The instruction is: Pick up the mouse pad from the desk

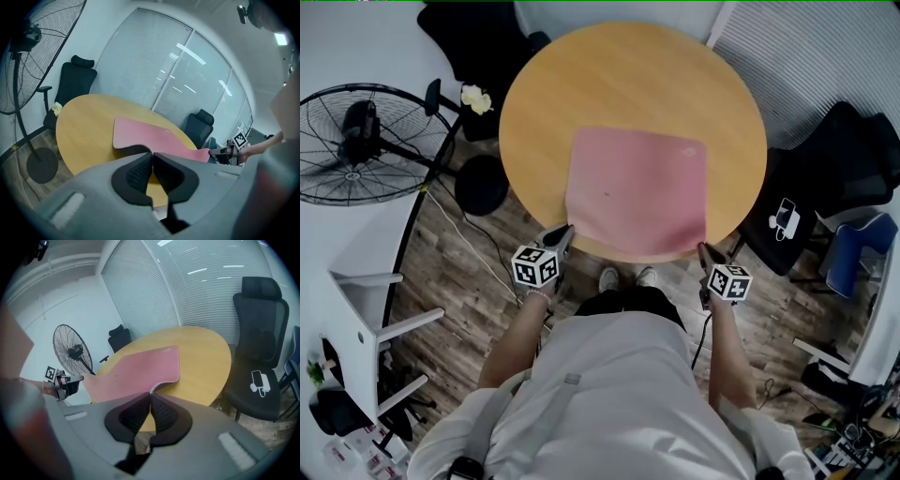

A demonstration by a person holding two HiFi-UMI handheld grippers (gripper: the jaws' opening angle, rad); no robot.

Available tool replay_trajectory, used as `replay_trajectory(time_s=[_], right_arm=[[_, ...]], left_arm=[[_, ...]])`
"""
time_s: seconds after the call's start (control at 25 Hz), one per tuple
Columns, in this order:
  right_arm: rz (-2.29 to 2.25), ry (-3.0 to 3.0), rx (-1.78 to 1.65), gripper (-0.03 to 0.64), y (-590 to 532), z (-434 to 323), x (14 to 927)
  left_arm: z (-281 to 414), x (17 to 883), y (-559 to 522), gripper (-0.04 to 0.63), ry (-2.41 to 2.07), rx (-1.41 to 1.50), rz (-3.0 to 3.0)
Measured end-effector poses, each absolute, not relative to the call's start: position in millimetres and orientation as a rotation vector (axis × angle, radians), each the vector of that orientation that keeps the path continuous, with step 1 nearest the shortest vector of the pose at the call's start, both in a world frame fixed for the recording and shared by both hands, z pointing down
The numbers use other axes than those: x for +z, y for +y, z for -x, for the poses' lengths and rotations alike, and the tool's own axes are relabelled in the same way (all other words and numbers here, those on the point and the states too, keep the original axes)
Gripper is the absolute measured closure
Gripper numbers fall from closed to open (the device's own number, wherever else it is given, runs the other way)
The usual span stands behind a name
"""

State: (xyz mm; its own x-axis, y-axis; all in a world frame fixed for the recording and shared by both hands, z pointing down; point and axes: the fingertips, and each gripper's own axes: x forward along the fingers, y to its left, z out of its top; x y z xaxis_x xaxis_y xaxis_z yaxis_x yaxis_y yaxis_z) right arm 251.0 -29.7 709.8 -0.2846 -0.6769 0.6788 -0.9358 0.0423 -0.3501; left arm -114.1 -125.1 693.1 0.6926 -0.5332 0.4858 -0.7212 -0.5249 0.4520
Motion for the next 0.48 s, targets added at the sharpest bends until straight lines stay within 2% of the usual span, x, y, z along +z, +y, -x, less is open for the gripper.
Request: replay_trajectory(time_s=[0.48], right_arm=[[-1.683,-2.068,1.025,0.603,-49,-246,679]], left_arm=[[103,658,-144,0.581,-0.975,0.288,-2.32]])
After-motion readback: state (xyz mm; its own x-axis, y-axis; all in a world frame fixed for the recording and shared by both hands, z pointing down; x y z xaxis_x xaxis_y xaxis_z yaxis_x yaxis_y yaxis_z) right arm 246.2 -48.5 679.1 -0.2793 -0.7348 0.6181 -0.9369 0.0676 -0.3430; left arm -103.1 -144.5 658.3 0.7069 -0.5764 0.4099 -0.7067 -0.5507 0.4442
